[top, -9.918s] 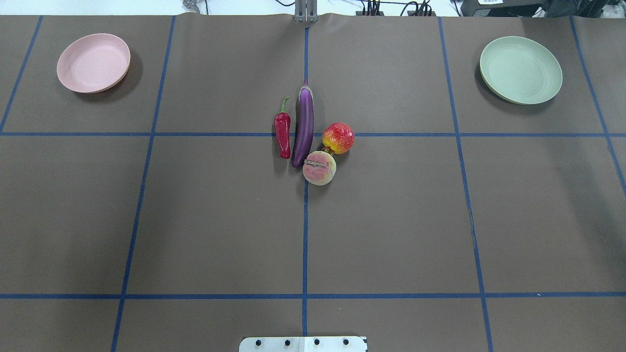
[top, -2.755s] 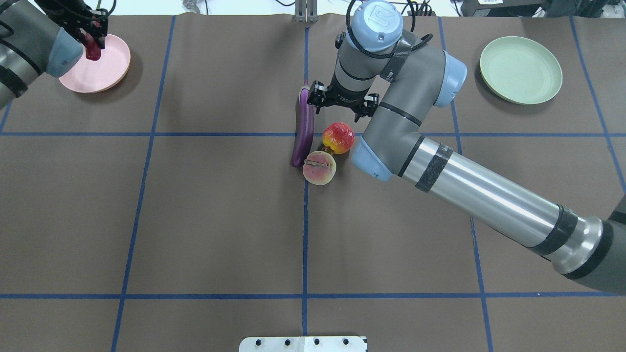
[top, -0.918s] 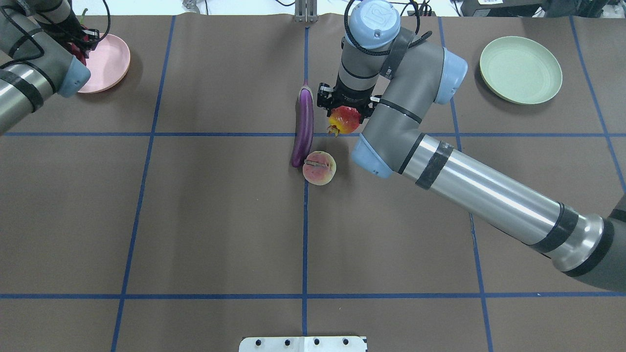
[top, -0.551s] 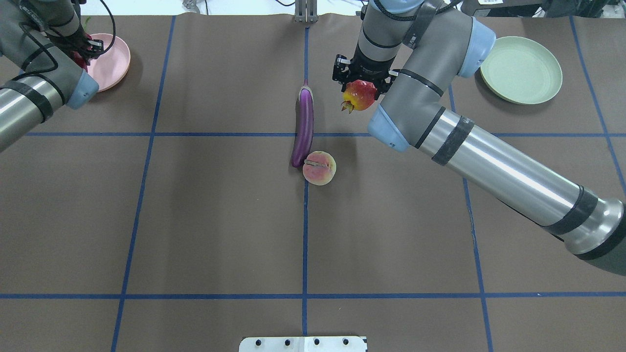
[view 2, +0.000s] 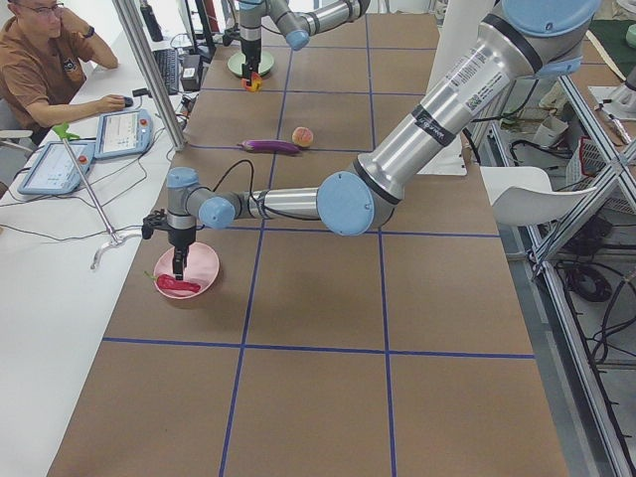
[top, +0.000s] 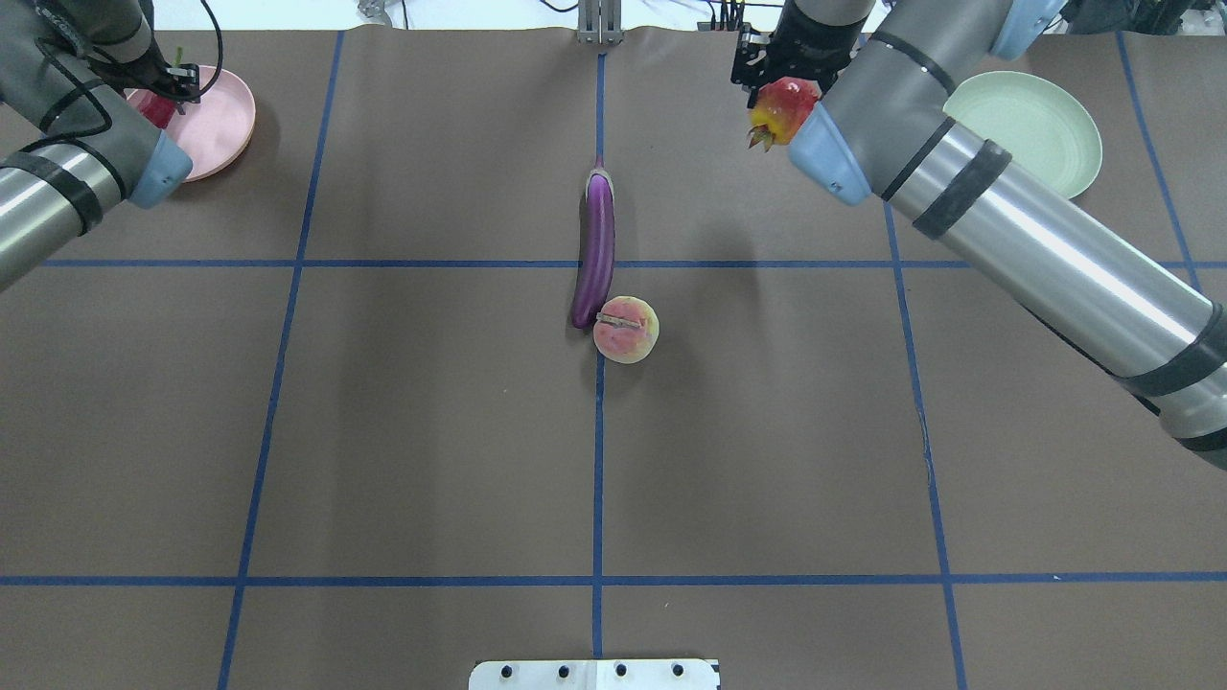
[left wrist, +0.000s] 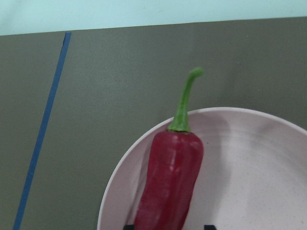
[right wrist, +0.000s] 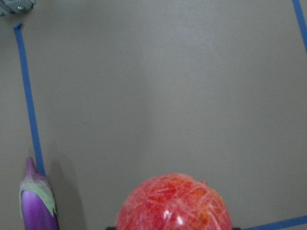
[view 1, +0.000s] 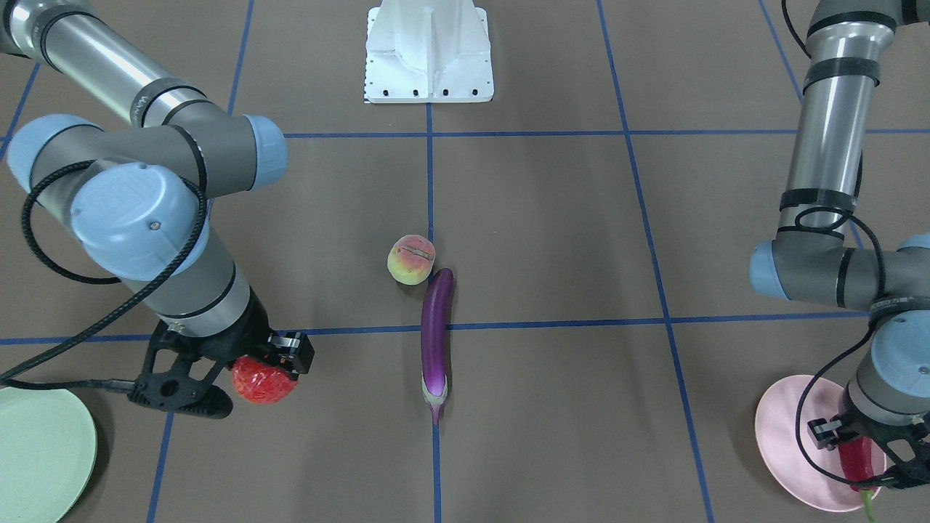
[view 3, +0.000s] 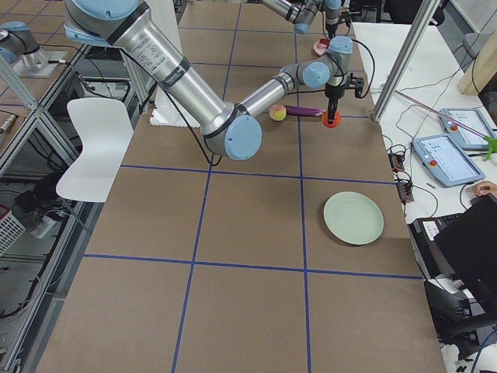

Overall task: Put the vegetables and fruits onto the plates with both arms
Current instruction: 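Carry red fruit to green plate with right while left releases chili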

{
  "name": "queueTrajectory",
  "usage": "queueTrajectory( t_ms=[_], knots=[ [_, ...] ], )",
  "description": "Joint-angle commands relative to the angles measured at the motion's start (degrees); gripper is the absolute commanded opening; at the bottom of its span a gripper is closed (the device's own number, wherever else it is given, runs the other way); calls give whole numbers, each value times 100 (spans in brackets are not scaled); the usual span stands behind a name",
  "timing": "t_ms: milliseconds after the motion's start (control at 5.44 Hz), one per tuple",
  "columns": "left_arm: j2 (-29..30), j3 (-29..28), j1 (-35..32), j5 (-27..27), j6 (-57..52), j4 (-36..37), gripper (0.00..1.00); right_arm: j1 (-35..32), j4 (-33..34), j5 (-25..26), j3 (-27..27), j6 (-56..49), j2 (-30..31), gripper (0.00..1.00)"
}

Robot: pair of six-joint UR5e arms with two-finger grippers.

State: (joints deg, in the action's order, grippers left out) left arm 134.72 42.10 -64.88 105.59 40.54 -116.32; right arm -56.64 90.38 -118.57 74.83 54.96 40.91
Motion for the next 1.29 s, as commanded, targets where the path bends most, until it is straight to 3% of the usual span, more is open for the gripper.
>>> queueTrajectory(
  t_ms=[0, 367, 735, 918, 1102],
  knots=[
    [237, 515, -208, 747, -125, 492, 100, -643, 217, 88, -65, -1602, 336, 0],
    [1228, 1446, 148, 1425, 511, 2230, 100, -1014, 51, 332, -440, -2234, 532, 0],
    [1766, 1609, 1278, 1535, 1828, 2106, 100, -1207, -1087, 544, -1450, -2820, 698, 0],
    [1934, 1574, 1746, 1509, 1939, 1870, 100, -1252, -1119, 806, -1567, -3190, 777, 0],
    [1970, 1434, 1994, 1483, 2062, 1468, 100, -1270, -1580, 896, -1873, -3254, 926, 0]
  ],
)
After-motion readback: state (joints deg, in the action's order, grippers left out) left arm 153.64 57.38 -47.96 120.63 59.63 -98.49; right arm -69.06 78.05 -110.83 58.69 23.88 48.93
